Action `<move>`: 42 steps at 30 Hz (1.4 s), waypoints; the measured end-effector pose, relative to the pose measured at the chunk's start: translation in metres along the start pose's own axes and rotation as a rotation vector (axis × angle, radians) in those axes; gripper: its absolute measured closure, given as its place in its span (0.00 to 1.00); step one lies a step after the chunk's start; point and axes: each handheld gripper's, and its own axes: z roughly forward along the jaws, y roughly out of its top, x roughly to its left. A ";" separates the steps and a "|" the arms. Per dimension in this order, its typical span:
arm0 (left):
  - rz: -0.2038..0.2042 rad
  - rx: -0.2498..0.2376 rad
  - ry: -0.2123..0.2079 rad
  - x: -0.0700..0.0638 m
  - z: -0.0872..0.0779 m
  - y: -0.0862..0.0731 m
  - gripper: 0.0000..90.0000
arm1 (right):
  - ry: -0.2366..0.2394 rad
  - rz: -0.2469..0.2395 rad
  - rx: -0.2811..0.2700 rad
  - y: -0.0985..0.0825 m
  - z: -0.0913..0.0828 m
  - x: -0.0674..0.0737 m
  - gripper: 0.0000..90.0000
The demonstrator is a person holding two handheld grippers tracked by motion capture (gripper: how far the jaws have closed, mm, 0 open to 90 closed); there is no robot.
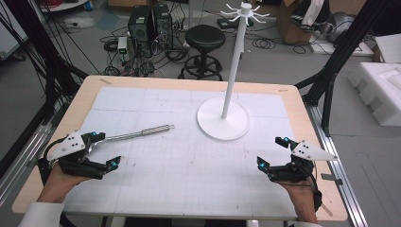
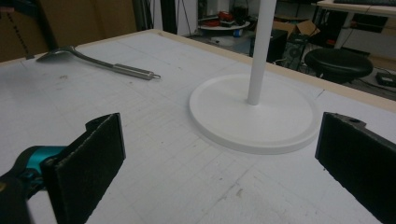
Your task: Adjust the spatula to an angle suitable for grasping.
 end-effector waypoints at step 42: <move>0.084 0.086 -0.043 0.063 -0.014 0.048 0.02 | 0.015 0.002 0.034 -0.004 0.002 0.002 0.01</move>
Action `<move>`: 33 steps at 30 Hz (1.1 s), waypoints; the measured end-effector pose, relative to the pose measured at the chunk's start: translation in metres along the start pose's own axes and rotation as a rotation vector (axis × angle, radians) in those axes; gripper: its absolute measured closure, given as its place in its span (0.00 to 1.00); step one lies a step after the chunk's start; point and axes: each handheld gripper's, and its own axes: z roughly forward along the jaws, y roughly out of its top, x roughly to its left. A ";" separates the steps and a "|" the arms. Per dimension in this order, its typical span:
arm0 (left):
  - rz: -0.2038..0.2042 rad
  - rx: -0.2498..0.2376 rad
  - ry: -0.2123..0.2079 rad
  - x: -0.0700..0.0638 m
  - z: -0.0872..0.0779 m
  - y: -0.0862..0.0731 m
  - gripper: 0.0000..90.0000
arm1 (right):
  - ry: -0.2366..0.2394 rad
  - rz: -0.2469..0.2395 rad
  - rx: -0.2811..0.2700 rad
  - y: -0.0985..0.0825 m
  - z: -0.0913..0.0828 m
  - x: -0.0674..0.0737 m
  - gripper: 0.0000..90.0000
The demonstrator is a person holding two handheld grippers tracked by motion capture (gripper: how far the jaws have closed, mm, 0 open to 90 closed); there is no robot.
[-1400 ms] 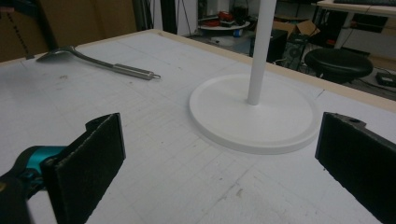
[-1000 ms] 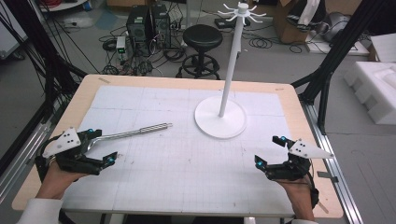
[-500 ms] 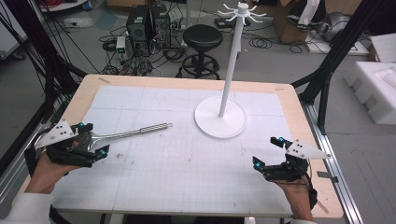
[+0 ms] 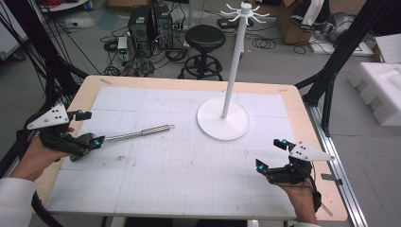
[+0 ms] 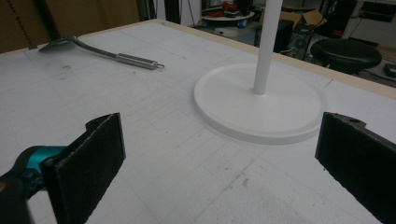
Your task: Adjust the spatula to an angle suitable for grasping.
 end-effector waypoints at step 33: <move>0.299 0.521 -0.340 0.027 0.087 0.058 0.02 | 0.004 -0.001 0.007 -0.001 -0.002 0.000 0.01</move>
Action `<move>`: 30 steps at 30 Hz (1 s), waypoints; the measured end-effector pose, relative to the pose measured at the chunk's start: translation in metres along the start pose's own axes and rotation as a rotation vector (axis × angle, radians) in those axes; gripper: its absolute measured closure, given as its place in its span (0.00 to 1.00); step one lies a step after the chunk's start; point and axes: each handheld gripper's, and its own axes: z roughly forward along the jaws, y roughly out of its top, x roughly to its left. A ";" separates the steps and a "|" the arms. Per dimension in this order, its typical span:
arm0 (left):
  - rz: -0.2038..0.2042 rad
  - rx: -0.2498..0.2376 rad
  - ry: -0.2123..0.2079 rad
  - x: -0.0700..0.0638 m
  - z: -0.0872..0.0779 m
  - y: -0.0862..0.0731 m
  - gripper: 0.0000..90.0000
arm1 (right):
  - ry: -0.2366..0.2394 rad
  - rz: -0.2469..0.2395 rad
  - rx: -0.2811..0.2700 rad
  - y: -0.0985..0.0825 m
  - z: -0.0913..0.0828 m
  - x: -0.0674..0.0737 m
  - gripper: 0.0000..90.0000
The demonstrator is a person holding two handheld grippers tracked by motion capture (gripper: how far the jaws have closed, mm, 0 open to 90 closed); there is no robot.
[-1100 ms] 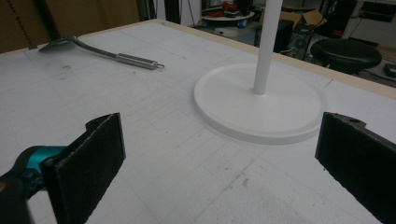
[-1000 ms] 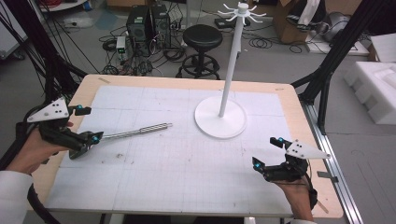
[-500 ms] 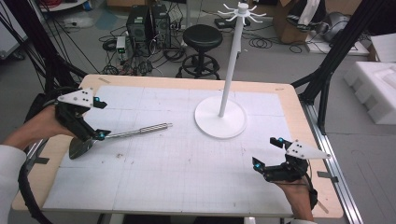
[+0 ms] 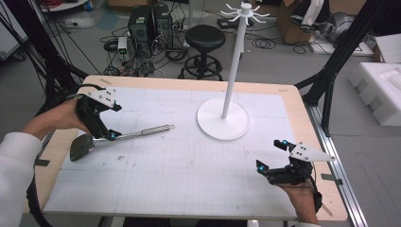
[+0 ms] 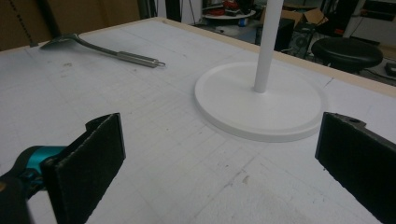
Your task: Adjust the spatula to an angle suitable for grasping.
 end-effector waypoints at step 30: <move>-0.029 0.180 -0.044 0.035 0.081 -0.008 0.15 | 0.008 -0.008 0.007 0.000 0.004 0.001 0.01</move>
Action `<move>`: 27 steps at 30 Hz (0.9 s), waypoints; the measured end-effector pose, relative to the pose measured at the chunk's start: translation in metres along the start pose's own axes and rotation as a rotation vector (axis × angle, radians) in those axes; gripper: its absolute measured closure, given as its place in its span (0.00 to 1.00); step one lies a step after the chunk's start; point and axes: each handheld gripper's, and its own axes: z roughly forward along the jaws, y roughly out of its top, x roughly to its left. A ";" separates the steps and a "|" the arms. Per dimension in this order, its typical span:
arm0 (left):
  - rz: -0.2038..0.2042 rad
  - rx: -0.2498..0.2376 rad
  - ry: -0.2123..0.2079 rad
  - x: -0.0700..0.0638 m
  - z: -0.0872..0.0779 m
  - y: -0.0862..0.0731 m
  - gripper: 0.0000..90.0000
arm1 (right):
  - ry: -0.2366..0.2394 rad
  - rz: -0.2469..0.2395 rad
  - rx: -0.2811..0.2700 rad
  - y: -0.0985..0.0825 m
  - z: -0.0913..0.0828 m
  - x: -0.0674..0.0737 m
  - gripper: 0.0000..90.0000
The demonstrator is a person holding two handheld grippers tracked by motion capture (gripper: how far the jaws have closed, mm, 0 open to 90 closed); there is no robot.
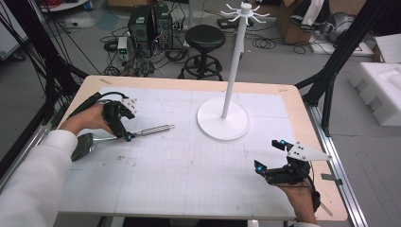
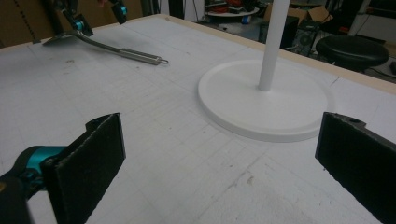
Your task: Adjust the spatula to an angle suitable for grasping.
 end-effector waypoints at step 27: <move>-0.053 0.141 -0.013 0.002 0.023 -0.004 0.58 | 0.003 0.004 0.001 0.000 0.000 -0.001 0.01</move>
